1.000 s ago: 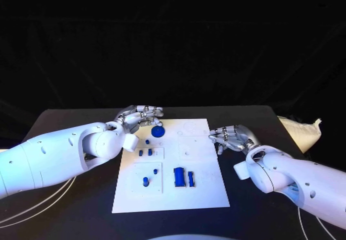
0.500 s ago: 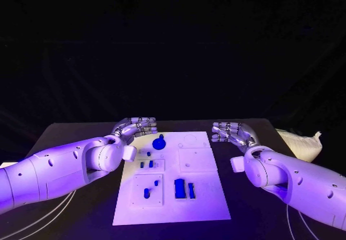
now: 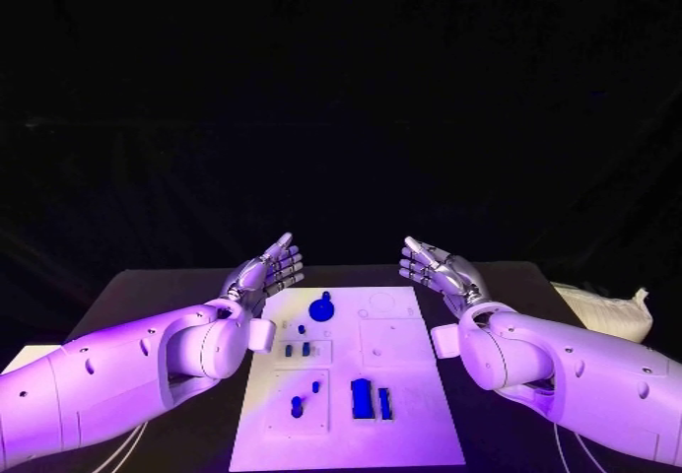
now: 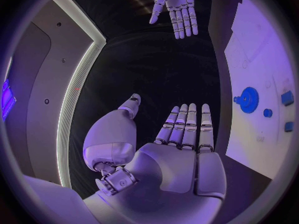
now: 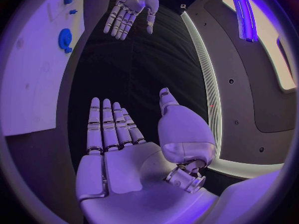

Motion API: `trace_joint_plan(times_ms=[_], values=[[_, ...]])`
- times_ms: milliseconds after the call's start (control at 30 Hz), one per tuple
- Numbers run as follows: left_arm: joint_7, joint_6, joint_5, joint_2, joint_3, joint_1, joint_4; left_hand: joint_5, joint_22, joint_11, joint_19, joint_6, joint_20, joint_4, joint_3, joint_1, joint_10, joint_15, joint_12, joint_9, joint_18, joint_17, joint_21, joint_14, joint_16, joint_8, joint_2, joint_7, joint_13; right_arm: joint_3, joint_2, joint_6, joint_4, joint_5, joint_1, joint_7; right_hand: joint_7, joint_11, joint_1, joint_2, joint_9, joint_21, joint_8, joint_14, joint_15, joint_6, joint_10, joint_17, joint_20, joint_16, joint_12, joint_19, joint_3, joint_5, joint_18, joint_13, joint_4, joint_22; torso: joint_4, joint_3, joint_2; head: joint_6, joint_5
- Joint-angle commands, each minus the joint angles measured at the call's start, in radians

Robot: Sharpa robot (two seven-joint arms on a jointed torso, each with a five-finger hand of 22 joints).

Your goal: Assemble the parts on the task board

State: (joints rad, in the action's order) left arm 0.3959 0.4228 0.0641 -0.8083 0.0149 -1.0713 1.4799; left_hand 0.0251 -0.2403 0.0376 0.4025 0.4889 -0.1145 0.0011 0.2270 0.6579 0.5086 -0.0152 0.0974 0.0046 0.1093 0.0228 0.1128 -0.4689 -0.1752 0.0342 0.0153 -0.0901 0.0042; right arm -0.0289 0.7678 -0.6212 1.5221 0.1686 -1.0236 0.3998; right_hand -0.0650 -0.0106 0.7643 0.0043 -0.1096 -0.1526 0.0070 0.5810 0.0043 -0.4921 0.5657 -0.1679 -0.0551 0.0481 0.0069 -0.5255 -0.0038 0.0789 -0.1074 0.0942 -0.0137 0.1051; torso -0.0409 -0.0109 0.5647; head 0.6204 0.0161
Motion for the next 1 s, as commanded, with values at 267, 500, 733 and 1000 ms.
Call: trace_joint_plan(times_ms=[267,500,733,1000], values=[[0.117,0.325,-0.061,0.026,-0.013,0.019,0.082,-0.025,0.117,-0.038,-0.195,-0.239,0.115,-0.001,-0.111,-0.321,-0.248,0.015,-0.097,-0.005,-0.109,-0.023,-0.113,0.229,0.086,-0.034,-0.015,0.09,-0.004,0.029,0.012,-0.149,0.048,-0.169,-0.026,0.12,0.065,0.011,-0.373,-0.004,0.11,0.075,-0.007,-0.284,-0.004,0.24,-0.276,0.082,0.055,-0.048,-0.007,0.257,0.004,-0.079,0.107,-0.094,0.014,-0.105,0.0409,0.0109,-0.02,-0.02,-0.016],[0.124,0.347,-0.064,0.028,-0.015,0.021,0.09,-0.025,0.149,-0.038,-0.249,-0.303,0.115,-0.001,-0.141,-0.408,-0.316,0.015,-0.097,-0.005,-0.109,-0.023,-0.113,0.291,0.175,-0.034,-0.015,0.09,-0.004,0.029,0.012,-0.149,0.048,-0.169,-0.026,0.12,0.065,0.011,-0.474,-0.004,0.11,0.153,-0.007,-0.361,-0.004,0.305,-0.351,0.168,0.055,-0.048,-0.007,0.326,0.004,-0.079,0.107,-0.094,0.014,-0.105,0.0409,0.0109,-0.02,-0.02,-0.016],[0.124,0.347,-0.064,0.028,-0.015,0.021,0.09,-0.025,0.24,-0.038,-0.289,-0.351,0.115,-0.001,-0.227,-0.473,-0.366,0.015,-0.097,-0.005,-0.109,-0.023,-0.113,0.337,0.175,-0.034,-0.015,0.09,-0.004,0.029,0.012,-0.149,0.048,-0.169,-0.026,0.12,0.065,0.011,-0.548,-0.004,0.11,0.153,-0.007,-0.417,-0.004,0.353,-0.406,0.168,0.055,-0.048,-0.007,0.377,0.004,-0.079,0.107,-0.094,0.014,-0.105,0.0409,0.0109,-0.02,-0.02,-0.016],[0.124,0.347,-0.064,0.028,-0.015,0.021,0.09,-0.025,0.24,-0.038,-0.319,-0.389,0.115,-0.001,-0.227,-0.525,-0.406,0.015,-0.097,-0.005,-0.109,-0.023,-0.113,0.375,0.175,-0.034,-0.015,0.09,-0.004,0.029,0.012,-0.149,0.048,-0.169,-0.026,0.12,0.065,0.011,-0.609,-0.004,0.11,0.153,-0.007,-0.463,-0.004,0.393,-0.452,0.168,0.055,-0.048,-0.007,0.419,0.004,-0.079,0.107,-0.094,0.014,-0.105,0.0409,0.0109,-0.02,-0.02,-0.016]])
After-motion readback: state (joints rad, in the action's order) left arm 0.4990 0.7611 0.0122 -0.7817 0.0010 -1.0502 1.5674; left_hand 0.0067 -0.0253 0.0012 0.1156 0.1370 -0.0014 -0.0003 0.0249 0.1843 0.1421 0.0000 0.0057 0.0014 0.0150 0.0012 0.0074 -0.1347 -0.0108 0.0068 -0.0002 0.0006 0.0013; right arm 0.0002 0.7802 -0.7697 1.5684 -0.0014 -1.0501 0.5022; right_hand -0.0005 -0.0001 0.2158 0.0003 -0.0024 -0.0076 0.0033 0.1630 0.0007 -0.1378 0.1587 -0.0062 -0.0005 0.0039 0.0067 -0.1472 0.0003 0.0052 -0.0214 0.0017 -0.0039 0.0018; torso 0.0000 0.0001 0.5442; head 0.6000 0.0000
